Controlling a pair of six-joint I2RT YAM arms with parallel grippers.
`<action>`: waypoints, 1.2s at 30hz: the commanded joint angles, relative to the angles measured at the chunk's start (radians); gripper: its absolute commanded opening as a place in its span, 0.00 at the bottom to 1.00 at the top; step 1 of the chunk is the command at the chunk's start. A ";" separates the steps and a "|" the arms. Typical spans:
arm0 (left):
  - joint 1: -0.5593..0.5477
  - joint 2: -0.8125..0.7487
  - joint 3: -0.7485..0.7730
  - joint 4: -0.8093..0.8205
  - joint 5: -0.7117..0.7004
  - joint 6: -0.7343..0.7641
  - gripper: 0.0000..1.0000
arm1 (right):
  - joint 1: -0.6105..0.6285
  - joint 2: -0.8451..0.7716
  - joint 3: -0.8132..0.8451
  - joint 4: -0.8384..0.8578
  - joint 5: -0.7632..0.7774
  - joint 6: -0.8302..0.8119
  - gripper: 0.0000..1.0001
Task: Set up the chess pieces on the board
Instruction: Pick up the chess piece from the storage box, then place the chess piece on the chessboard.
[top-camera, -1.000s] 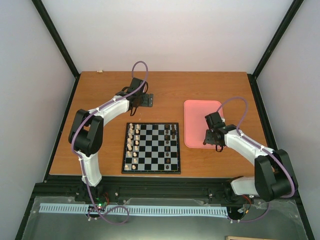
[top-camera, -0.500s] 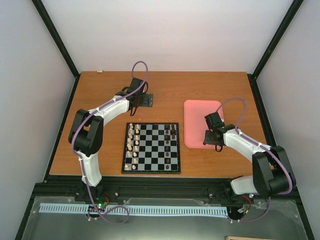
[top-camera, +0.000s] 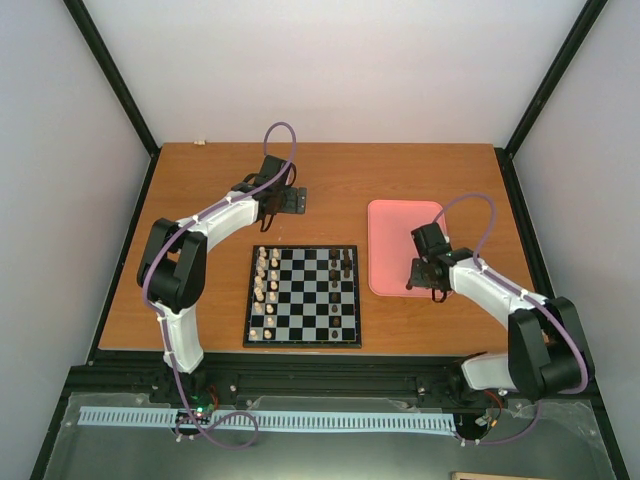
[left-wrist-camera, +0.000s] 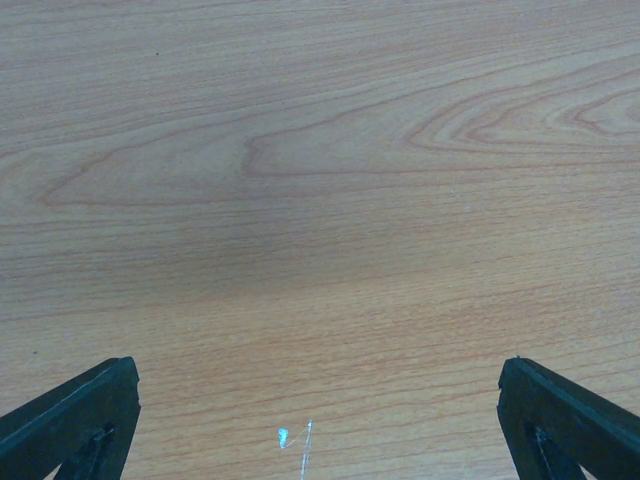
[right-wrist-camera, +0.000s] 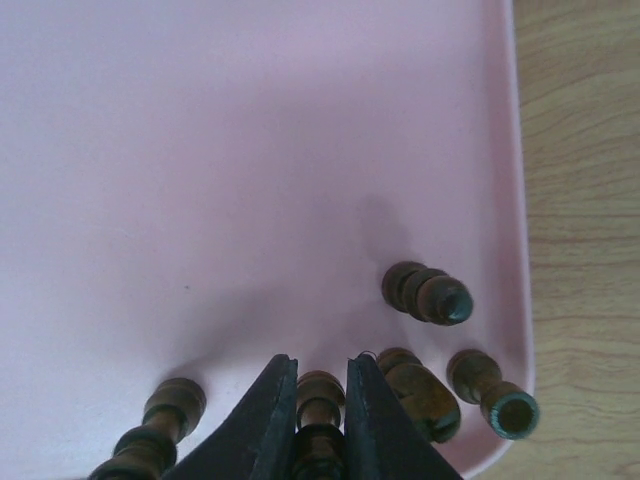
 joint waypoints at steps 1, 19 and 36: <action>0.004 0.010 0.041 -0.008 -0.008 -0.014 1.00 | -0.008 -0.076 0.079 -0.032 0.031 -0.005 0.09; 0.004 -0.002 0.037 -0.009 -0.018 -0.011 1.00 | 0.289 0.051 0.341 -0.014 -0.046 -0.020 0.07; 0.004 0.003 0.038 -0.009 -0.022 -0.011 1.00 | 0.552 0.172 0.367 -0.073 -0.026 0.043 0.07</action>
